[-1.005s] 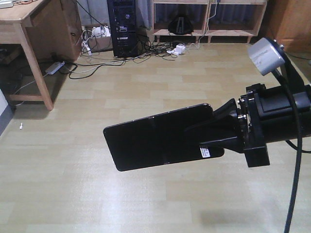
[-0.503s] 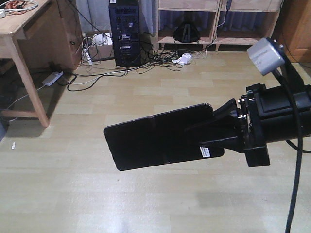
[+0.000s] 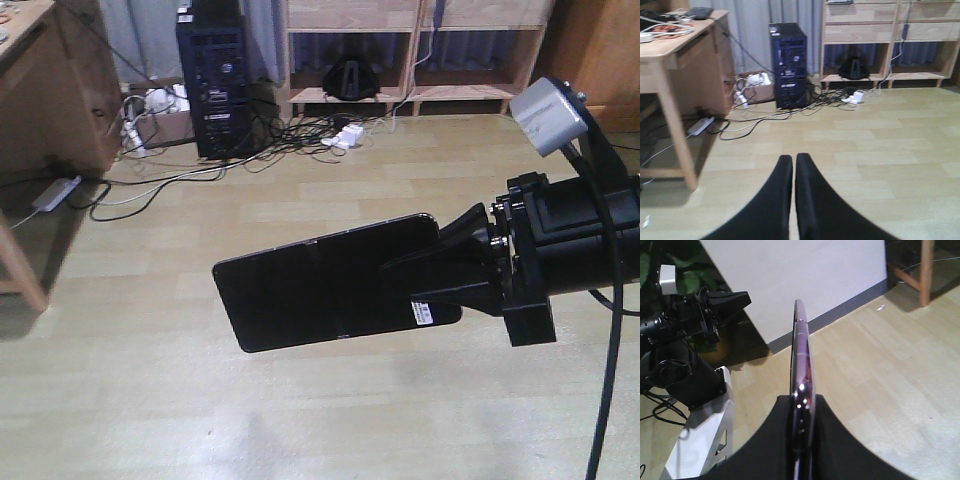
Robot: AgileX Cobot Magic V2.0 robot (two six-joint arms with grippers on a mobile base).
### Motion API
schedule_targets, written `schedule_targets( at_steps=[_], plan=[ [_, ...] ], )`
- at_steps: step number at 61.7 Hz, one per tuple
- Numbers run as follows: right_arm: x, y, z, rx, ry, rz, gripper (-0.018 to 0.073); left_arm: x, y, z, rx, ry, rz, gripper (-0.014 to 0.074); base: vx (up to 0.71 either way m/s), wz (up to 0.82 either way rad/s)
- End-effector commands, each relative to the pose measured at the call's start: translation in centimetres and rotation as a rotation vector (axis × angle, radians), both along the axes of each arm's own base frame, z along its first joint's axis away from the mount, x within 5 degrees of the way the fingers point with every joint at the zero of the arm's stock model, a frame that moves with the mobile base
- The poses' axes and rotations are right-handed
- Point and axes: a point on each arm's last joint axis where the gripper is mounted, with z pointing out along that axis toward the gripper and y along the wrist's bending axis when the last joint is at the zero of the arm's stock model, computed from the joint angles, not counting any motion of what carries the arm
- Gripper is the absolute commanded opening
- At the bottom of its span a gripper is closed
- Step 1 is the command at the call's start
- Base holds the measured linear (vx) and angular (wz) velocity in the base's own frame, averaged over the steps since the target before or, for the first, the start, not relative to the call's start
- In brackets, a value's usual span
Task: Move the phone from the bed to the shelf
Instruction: 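Hold the phone raised while driving toward the white desk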
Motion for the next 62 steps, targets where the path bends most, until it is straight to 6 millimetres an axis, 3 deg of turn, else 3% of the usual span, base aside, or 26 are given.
schedule_targets(
  at_steps=[1,62],
  plan=[
    [-1.08,0.3,2.03,0.095,-0.021,0.049,-0.0001,0.07,0.05,0.58,-0.009,-0.074,0.005,0.0001,0.33,-0.26],
    [-1.08,0.3,2.03,0.095,-0.021,0.049,-0.0001,0.07,0.05,0.58,-0.009,-0.074,0.005,0.0001,0.29,-0.35]
  ],
)
